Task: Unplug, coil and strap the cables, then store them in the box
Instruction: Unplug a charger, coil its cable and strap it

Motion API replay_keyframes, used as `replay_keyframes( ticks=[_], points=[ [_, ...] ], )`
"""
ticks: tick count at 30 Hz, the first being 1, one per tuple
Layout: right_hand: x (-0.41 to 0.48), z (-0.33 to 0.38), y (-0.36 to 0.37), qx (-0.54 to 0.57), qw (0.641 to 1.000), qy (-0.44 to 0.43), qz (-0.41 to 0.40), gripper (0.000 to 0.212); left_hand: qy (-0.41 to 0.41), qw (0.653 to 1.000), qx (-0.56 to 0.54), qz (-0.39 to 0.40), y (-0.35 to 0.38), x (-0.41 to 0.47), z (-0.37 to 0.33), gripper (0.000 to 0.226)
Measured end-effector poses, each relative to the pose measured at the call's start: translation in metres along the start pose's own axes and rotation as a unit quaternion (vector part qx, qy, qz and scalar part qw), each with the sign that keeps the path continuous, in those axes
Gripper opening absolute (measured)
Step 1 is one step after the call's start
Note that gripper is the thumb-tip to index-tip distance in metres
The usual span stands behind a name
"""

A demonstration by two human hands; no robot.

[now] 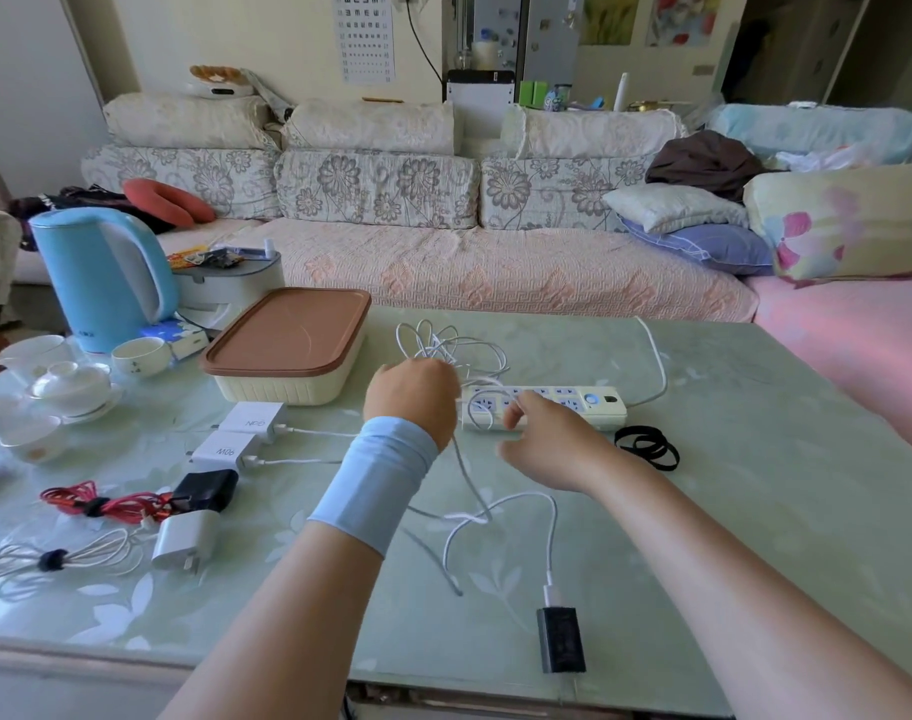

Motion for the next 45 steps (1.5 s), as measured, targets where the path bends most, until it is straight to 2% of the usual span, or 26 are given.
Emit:
replay_keyframes(
  ticks=[2,4,6,9,10,12,14,16,17,20,23,24,25,26,28,30,33,35,38,41,43,45],
  points=[
    [-0.001,-0.002,0.000,-0.005,1.000,-0.009,0.022,0.023,-0.067,0.995,0.068,0.039,0.002,-0.002,0.009,0.013],
    [0.000,0.000,0.003,-0.004,0.999,-0.027,0.024,0.027,-0.102,0.992,0.068,0.014,0.002,-0.004,0.013,0.015],
    [0.000,0.002,0.006,-0.008,0.999,-0.039,0.022,0.030,-0.102,0.990,0.047,-0.083,-0.001,-0.003,0.011,0.017],
    [0.000,0.004,0.009,-0.024,0.998,-0.049,0.036,0.037,0.004,0.971,0.051,-0.234,0.001,0.000,0.001,0.019],
    [-0.001,0.004,0.010,-0.026,0.998,-0.048,0.036,0.038,0.047,0.968,0.050,-0.241,0.002,-0.001,-0.003,0.032],
    [-0.002,0.006,0.009,-0.028,0.998,-0.061,0.015,0.031,0.133,0.977,0.028,-0.167,0.005,-0.002,-0.009,0.054],
    [-0.003,0.006,0.008,-0.027,0.995,-0.093,-0.031,0.014,0.184,0.981,0.009,-0.069,0.015,0.000,-0.013,0.053],
    [-0.004,0.005,0.003,-0.020,0.992,-0.110,-0.064,0.009,0.173,0.985,-0.013,-0.021,0.024,0.002,-0.011,0.040],
    [-0.004,0.004,0.000,-0.014,0.991,-0.114,-0.074,0.010,0.152,0.988,-0.029,-0.025,0.026,0.003,-0.008,0.037],
    [-0.005,0.004,-0.003,0.005,0.988,-0.113,-0.101,0.036,0.118,0.989,-0.012,-0.085,0.026,0.004,0.002,0.052],
    [-0.002,0.001,-0.003,0.021,0.995,-0.055,-0.078,0.085,0.114,0.985,-0.030,-0.129,0.020,0.007,0.014,0.052],
    [-0.001,-0.003,-0.005,0.009,0.998,-0.027,-0.059,0.094,0.123,0.979,-0.055,-0.153,0.017,0.009,0.018,0.052],
    [0.000,-0.008,-0.008,-0.020,0.999,-0.008,-0.039,0.092,0.134,0.971,-0.066,-0.187,0.014,0.010,0.024,0.051],
    [-0.001,-0.014,-0.012,-0.060,0.998,0.007,-0.017,0.075,0.136,0.964,-0.061,-0.222,0.012,0.011,0.031,0.050],
    [-0.004,-0.022,-0.017,-0.102,0.995,0.005,0.005,0.035,0.116,0.956,-0.030,-0.268,0.011,0.011,0.044,0.050],
    [-0.006,-0.022,-0.021,-0.098,0.995,-0.021,-0.018,0.025,0.080,0.954,-0.002,-0.288,0.010,0.009,0.051,0.048],
    [-0.002,-0.019,-0.021,-0.090,0.981,-0.124,-0.116,0.019,0.013,0.946,0.003,-0.325,0.008,0.007,0.059,0.048],
    [0.002,-0.020,-0.023,-0.095,0.969,-0.156,-0.167,0.021,-0.046,0.938,-0.007,-0.343,0.005,0.005,0.073,0.050],
    [0.002,-0.021,-0.029,-0.093,0.976,-0.112,-0.165,0.039,-0.115,0.941,0.003,-0.318,0.005,0.001,0.095,0.055],
    [-0.002,-0.009,-0.031,-0.094,0.970,-0.105,-0.199,0.055,-0.166,0.944,0.003,-0.285,0.012,-0.002,0.105,0.055],
    [-0.005,-0.005,-0.032,-0.072,0.974,-0.072,-0.205,0.060,-0.194,0.950,0.014,-0.244,0.015,-0.002,0.110,0.053],
    [-0.009,-0.003,-0.028,-0.094,0.981,-0.036,-0.166,0.066,-0.219,0.960,0.041,-0.168,0.018,-0.003,0.112,0.048]
  ],
)
Point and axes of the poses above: each hand's wrist, its own x-axis towards the middle knuckle, its own y-axis out of the palm, z = x × y, the point moved 1 cm from there along x, towards the middle knuckle, and after that the axes turned 6 degrees about -z, right-handed, at the moved point
